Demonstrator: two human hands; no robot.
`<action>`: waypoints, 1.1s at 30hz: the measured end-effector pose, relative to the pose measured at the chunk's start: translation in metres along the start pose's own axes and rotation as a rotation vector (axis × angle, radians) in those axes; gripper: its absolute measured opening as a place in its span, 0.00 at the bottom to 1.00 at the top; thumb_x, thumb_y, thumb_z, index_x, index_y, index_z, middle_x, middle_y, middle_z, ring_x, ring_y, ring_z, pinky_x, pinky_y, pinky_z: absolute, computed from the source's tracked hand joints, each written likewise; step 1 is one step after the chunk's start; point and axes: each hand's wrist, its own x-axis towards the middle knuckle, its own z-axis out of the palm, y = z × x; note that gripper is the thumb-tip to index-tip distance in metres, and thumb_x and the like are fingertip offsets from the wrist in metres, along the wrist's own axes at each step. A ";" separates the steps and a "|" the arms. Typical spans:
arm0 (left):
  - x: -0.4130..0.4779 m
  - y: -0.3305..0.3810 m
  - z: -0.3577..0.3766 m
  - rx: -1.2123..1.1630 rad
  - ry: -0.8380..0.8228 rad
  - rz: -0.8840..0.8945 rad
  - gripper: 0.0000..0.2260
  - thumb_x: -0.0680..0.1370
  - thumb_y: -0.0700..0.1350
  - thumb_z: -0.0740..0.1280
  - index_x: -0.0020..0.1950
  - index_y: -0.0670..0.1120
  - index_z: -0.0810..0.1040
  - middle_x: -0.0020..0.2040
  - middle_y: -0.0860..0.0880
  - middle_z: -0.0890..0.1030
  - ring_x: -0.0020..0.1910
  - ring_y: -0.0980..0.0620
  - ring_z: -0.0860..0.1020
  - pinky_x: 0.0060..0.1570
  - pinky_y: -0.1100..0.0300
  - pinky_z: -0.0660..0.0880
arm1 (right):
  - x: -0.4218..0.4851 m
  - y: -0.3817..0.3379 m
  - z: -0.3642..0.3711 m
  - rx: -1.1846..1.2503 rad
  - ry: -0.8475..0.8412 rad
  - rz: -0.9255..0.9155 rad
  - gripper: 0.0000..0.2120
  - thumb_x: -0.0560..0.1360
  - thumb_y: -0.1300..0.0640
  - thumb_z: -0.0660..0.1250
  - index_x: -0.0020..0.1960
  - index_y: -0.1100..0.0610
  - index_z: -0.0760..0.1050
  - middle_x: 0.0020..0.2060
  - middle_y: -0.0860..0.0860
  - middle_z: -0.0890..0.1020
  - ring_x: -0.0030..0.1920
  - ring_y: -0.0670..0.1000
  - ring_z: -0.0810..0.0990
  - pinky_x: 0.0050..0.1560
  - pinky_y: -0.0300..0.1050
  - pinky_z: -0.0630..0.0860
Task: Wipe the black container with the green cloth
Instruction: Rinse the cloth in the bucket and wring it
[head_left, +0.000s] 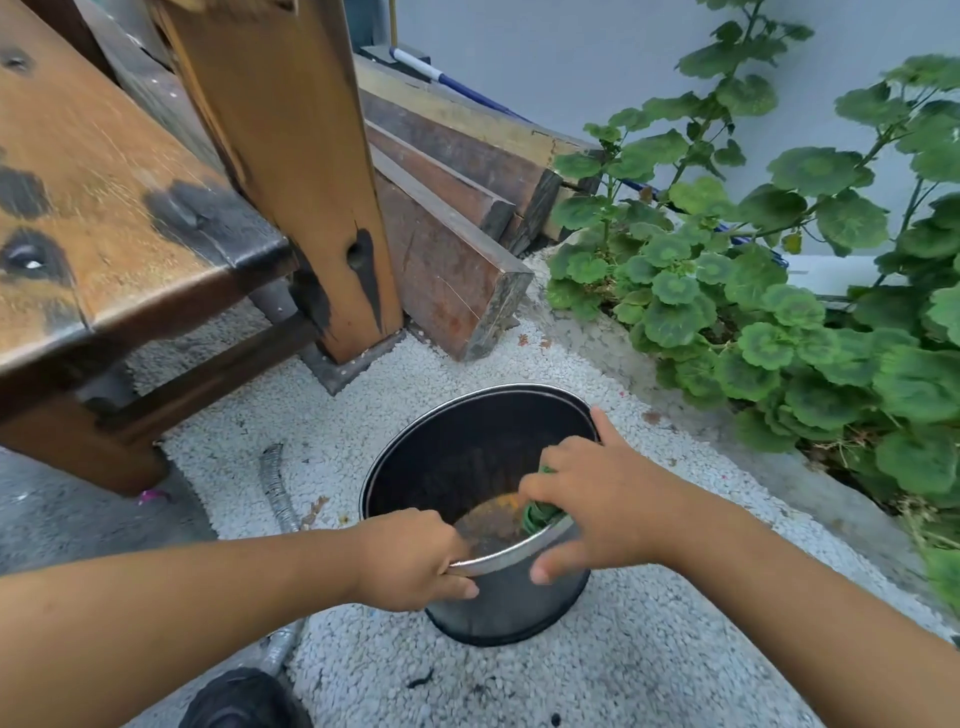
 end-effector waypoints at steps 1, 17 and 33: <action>-0.002 -0.004 0.002 0.058 0.015 0.006 0.20 0.80 0.60 0.61 0.41 0.45 0.76 0.35 0.47 0.79 0.33 0.47 0.75 0.36 0.55 0.73 | -0.003 0.001 0.005 -0.090 -0.004 -0.032 0.34 0.65 0.25 0.62 0.63 0.44 0.74 0.51 0.47 0.75 0.60 0.52 0.73 0.78 0.69 0.48; 0.007 -0.054 -0.078 0.655 0.222 0.097 0.24 0.81 0.66 0.55 0.47 0.48 0.79 0.40 0.48 0.83 0.41 0.43 0.80 0.49 0.52 0.74 | 0.014 0.033 -0.008 -0.233 0.265 0.071 0.27 0.72 0.28 0.64 0.57 0.50 0.75 0.48 0.48 0.76 0.53 0.52 0.75 0.44 0.48 0.64; 0.072 -0.135 -0.102 0.692 0.160 0.045 0.26 0.77 0.70 0.54 0.47 0.50 0.77 0.44 0.54 0.79 0.47 0.50 0.73 0.63 0.55 0.64 | 0.099 0.052 0.021 -0.075 0.345 0.166 0.25 0.72 0.32 0.68 0.57 0.50 0.76 0.48 0.50 0.77 0.54 0.55 0.76 0.45 0.50 0.63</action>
